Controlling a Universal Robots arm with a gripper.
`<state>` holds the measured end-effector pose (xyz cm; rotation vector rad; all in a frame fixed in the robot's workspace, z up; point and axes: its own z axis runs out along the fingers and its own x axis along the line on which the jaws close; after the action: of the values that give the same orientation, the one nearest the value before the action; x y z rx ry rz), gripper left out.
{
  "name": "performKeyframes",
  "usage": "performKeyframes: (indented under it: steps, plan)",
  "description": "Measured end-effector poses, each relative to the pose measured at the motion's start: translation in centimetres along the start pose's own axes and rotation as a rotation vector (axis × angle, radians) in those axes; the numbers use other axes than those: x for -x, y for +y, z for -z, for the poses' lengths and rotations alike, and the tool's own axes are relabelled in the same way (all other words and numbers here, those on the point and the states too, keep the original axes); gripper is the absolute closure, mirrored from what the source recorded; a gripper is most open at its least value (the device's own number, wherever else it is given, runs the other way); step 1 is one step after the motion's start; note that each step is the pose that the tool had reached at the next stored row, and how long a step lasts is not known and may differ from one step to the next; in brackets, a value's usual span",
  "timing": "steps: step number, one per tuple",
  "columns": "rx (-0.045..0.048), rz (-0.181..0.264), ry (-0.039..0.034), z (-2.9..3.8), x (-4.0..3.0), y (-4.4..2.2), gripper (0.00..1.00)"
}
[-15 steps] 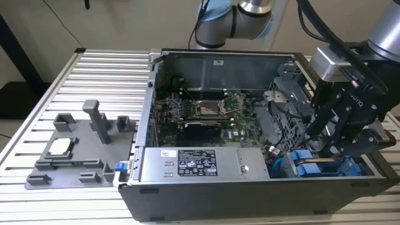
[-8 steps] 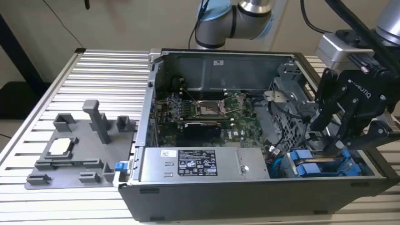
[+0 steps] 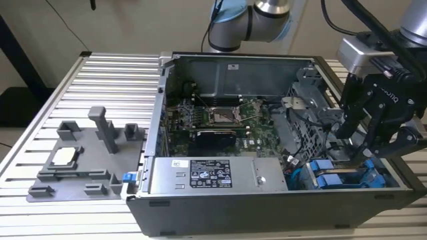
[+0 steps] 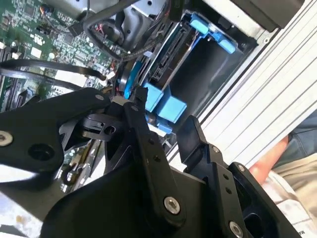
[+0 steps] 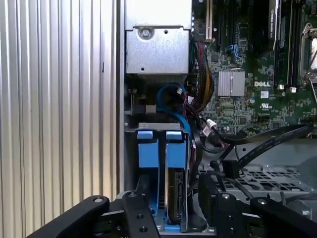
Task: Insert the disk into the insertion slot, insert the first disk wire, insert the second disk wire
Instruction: 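Insert the disk into the insertion slot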
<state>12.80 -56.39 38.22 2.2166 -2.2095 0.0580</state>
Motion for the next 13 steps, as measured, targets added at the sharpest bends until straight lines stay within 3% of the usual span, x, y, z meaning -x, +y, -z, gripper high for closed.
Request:
performKeyframes:
  steps: [5,8,9,13]
  plan:
    - [-0.0832,-0.001,-0.0002,-0.03,0.05,0.0,0.47]
    - [-0.1261,-0.001,-0.0028,-0.04,0.07,0.0,0.47]
    - [-0.1336,-0.001,-0.0035,-0.05,0.1,-0.01,0.47]
    - [-0.1355,-0.001,-0.0039,-0.06,0.31,-0.38,0.47]
